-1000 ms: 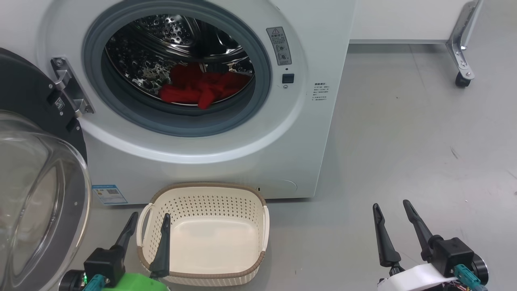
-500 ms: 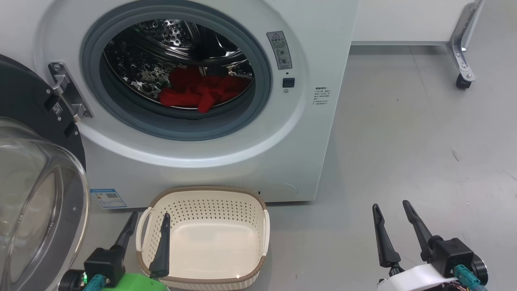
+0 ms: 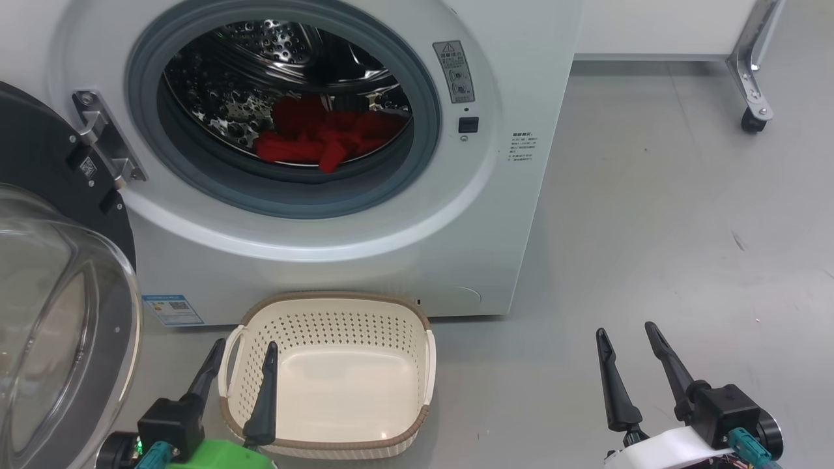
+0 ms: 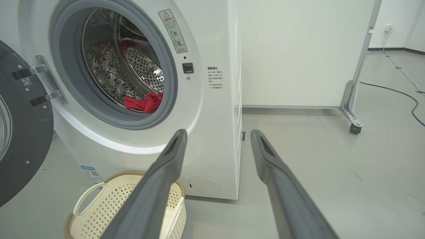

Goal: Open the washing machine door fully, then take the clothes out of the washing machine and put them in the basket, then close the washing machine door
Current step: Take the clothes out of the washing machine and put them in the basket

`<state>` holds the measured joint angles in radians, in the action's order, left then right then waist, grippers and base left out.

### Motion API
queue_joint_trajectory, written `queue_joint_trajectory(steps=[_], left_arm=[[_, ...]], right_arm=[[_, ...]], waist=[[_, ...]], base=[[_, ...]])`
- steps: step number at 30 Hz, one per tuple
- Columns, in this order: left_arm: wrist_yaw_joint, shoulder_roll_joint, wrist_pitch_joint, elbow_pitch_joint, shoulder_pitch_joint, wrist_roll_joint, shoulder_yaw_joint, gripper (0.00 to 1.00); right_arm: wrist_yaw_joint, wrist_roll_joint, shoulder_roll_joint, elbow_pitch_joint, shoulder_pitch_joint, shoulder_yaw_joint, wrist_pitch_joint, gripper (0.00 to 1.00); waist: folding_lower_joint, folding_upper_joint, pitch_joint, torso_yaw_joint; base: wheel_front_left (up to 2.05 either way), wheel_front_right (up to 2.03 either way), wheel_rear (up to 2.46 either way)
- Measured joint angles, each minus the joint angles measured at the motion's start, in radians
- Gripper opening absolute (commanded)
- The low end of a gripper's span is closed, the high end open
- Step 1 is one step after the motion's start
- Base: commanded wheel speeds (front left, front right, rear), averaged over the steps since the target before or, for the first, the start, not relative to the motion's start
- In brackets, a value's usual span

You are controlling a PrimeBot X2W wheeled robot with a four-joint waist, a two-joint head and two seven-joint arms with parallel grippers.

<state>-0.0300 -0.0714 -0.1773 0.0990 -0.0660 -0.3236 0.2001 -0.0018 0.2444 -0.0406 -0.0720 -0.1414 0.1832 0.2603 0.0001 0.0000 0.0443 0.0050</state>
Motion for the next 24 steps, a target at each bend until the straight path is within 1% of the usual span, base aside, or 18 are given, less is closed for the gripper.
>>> queue_joint_trajectory(steps=[9,12,15,20,24], left_arm=[[-0.01,0.0,0.037,0.002,0.026,-0.011,0.021,1.0],[-0.011,0.001,0.057,0.01,0.058,-0.019,0.025,1.0],[-0.012,0.002,0.071,0.021,0.09,-0.03,0.022,1.0],[-0.012,0.003,0.101,0.046,0.158,-0.048,0.008,1.0],[-0.026,0.003,0.134,0.067,0.229,-0.064,0.003,1.0]], right_arm=[[0.001,-0.007,0.0,0.027,0.001,0.019,0.0,1.0],[0.019,-0.014,0.0,0.03,0.003,0.04,0.0,1.0],[0.026,-0.022,0.0,0.037,0.015,0.049,0.0,1.0],[0.032,-0.026,-0.001,0.05,0.041,0.061,0.0,1.0],[0.036,-0.025,-0.001,0.067,0.072,0.079,0.0,1.0]], waist=[[0.0,0.0,0.051,-0.015],[-0.0001,0.0,0.078,-0.023],[0.0,0.0,0.109,-0.033],[0.0,0.0,0.163,-0.055],[-0.0001,0.0,0.209,-0.076]], base=[[0.0,0.0,0.0],[0.0,0.0,0.0],[0.0,0.0,0.0],[0.0,0.0,0.0],[0.0,0.0,0.0]])
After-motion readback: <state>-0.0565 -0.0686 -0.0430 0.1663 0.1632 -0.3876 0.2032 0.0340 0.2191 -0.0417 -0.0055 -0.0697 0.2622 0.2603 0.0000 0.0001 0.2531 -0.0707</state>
